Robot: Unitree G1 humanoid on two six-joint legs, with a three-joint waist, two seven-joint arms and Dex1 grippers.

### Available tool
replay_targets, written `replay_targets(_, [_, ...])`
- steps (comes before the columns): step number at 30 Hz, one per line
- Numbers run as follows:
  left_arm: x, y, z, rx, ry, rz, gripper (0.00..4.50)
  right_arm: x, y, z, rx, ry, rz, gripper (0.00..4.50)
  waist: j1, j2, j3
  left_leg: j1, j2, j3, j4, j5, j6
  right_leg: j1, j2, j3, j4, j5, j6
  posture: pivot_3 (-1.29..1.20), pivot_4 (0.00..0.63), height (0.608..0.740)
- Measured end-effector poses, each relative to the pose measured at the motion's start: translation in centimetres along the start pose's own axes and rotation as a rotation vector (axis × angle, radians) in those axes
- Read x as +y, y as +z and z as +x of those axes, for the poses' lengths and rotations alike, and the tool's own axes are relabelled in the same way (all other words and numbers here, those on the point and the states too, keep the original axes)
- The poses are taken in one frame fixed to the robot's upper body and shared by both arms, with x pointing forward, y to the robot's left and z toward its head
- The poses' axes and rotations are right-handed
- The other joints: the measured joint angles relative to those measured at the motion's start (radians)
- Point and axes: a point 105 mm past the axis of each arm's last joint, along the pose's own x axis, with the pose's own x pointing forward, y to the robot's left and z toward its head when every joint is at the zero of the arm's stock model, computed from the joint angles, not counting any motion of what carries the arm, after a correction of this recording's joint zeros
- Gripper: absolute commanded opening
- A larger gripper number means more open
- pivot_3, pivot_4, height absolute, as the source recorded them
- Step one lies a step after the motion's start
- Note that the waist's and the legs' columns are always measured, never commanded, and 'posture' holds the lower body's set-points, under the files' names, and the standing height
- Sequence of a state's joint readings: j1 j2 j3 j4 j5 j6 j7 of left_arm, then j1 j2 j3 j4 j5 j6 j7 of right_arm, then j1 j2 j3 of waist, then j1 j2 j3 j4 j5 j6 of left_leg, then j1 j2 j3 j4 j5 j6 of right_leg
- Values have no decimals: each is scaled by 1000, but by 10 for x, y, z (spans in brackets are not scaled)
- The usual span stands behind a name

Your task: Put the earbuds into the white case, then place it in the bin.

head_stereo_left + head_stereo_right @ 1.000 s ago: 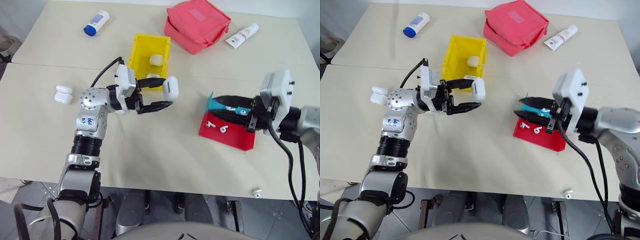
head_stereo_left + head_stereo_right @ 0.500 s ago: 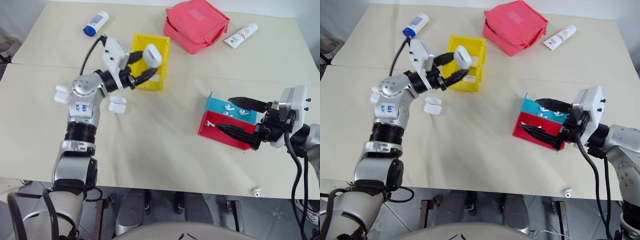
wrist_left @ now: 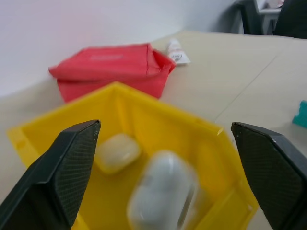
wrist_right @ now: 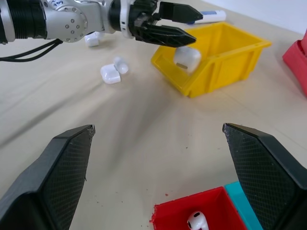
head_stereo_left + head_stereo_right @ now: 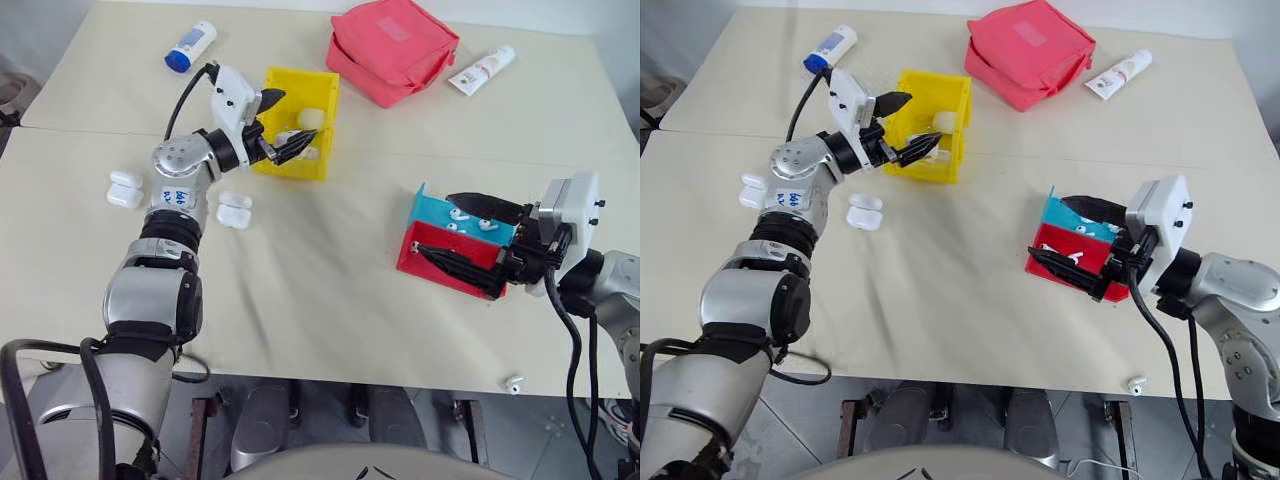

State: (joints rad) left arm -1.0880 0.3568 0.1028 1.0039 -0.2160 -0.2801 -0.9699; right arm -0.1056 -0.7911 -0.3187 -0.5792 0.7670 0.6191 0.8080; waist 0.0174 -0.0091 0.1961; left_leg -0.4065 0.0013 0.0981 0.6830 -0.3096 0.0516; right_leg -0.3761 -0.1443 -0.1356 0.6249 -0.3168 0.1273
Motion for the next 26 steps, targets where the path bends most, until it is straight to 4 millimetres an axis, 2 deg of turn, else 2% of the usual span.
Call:
replay_targets(2, [-3, 18, -14, -83, -43, 12, 4472, -2, 2, 1, 2, 18, -7, 4500, -8, 0, 0, 0, 0, 0, 0, 0, 0, 0, 0, 0, 0, 0, 0, 0, 150, 740])
replay_targets(5, [-4, 28, -35, -91, -27, 9, 4472, -9, 3, 3, -3, 42, -7, 4500, -16, 0, 0, 1, 0, -1, 0, 0, 0, 1, -1, 1, 1, 0, 0, 0, 150, 740])
replay_targets(10, [-26, 25, -86, 38, -1, -68, 4472, -27, -1, 8, 9, 99, 2, 4500, -22, 0, 0, 1, 0, -1, 0, 1, 0, 1, -1, 2, 1, 0, 0, 0, 150, 740])
replay_targets(12, [-38, 27, -103, 47, -14, -121, 4472, -33, -5, 10, 21, 119, 10, 4500, -20, 0, 0, 1, 0, -2, 0, 1, 0, 1, -2, 3, 1, 0, 0, 0, 150, 740])
replay_targets(16, [-48, 32, -127, 52, 30, -157, 4472, -42, -10, 11, 25, 149, 29, 4500, -8, 0, 0, 1, -2, -4, 0, 1, 1, 3, -4, 3, 0, 0, 0, 0, 150, 740])
replay_targets(18, [-57, 34, -145, 29, 63, -187, 4472, -50, -15, 8, 24, 152, 52, 4500, -15, 0, 0, 1, -2, -4, 0, 0, 1, 3, -4, 4, -1, 0, 0, 0, 150, 740])
replay_targets(21, [-72, 23, -178, 86, 96, -235, 4472, -61, -32, -8, 94, 157, 76, 4500, -17, 1, 0, 1, -2, -4, -1, 0, 1, 3, -4, 3, -2, 0, 0, 0, 150, 740])
replay_targets(23, [-77, 17, -191, 118, 105, -254, 4472, -65, -37, -15, 120, 168, 69, 4500, -15, 1, 0, 1, -2, -4, -1, 1, 1, 4, -4, 2, -1, 0, 0, 0, 150, 740])
replay_targets(26, [-76, 20, -199, 112, 137, -240, 4472, -66, -46, -23, 190, 198, 43, 4500, -15, 1, 0, 2, -2, -4, -1, 1, 1, 4, -5, 3, -1, 0, 0, 0, 150, 740])
